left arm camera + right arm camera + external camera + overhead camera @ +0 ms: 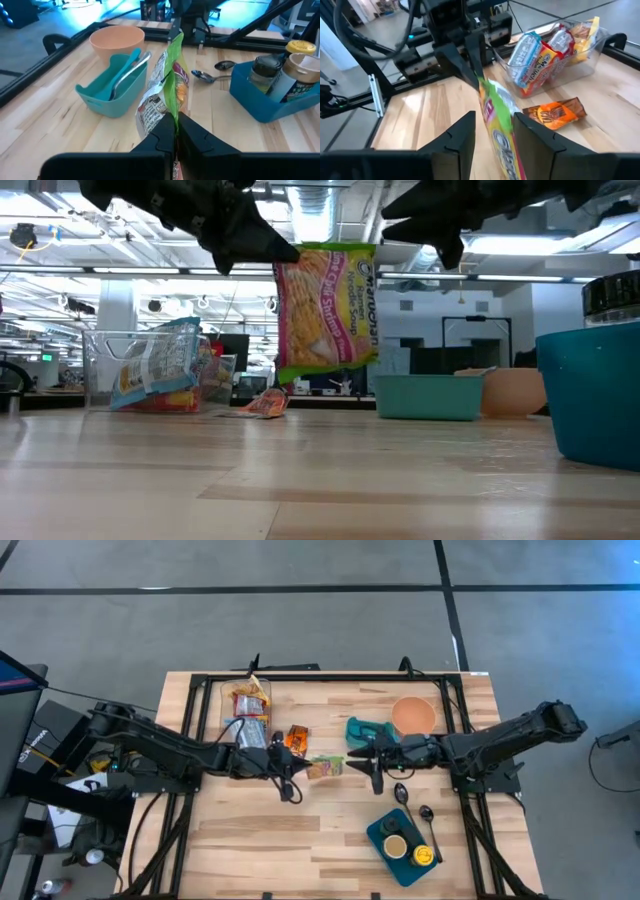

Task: Pick & Place Food Item
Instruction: Put the green noodle pack into the transparent bin

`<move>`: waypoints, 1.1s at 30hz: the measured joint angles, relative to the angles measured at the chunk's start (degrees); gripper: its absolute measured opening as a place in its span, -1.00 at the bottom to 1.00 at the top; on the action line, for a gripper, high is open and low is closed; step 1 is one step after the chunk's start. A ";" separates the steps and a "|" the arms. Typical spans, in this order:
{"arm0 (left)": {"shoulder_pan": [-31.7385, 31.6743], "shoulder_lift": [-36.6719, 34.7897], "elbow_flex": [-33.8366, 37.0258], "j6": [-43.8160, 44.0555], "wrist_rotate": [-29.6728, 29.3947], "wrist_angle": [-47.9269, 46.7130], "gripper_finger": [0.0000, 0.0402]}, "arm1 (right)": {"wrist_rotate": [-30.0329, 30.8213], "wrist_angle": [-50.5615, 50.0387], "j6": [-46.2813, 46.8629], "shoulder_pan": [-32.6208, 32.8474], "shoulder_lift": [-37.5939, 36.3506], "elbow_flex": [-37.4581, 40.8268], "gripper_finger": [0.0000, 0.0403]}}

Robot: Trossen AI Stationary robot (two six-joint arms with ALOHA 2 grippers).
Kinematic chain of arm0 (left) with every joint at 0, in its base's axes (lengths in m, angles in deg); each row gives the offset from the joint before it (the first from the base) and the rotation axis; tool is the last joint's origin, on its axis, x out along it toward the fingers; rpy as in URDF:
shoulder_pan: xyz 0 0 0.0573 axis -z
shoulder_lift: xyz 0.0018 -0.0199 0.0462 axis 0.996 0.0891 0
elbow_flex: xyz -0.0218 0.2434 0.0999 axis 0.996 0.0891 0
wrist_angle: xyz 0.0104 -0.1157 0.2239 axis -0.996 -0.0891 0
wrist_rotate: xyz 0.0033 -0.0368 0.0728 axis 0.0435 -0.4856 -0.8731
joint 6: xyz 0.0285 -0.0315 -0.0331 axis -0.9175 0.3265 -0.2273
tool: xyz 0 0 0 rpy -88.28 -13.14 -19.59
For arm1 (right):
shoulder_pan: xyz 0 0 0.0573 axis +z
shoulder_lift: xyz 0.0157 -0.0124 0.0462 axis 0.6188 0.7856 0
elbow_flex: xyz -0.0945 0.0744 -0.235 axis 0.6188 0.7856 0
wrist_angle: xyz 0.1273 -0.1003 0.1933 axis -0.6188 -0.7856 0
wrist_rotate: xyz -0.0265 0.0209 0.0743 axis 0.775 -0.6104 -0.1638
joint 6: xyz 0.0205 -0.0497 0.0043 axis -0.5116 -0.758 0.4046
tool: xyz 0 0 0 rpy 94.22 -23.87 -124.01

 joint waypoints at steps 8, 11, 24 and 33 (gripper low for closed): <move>0.00 -8.45 -0.04 -5.87 -0.25 -3.08 -0.99 | 0.39 -0.55 -1.18 0.24 0.00 0.00 -0.40; -0.21 -13.52 -0.07 -9.11 -1.06 -6.12 -0.99 | 0.39 -0.94 -1.16 0.24 0.00 0.00 -0.41; -8.37 -33.35 -0.04 -26.33 -10.15 -16.88 -0.99 | 0.39 -3.13 -1.04 0.26 0.02 0.00 -0.41; -20.09 -38.26 -0.04 -37.39 -12.88 -22.79 -0.98 | 0.39 -3.78 -1.04 0.28 0.03 0.00 -0.41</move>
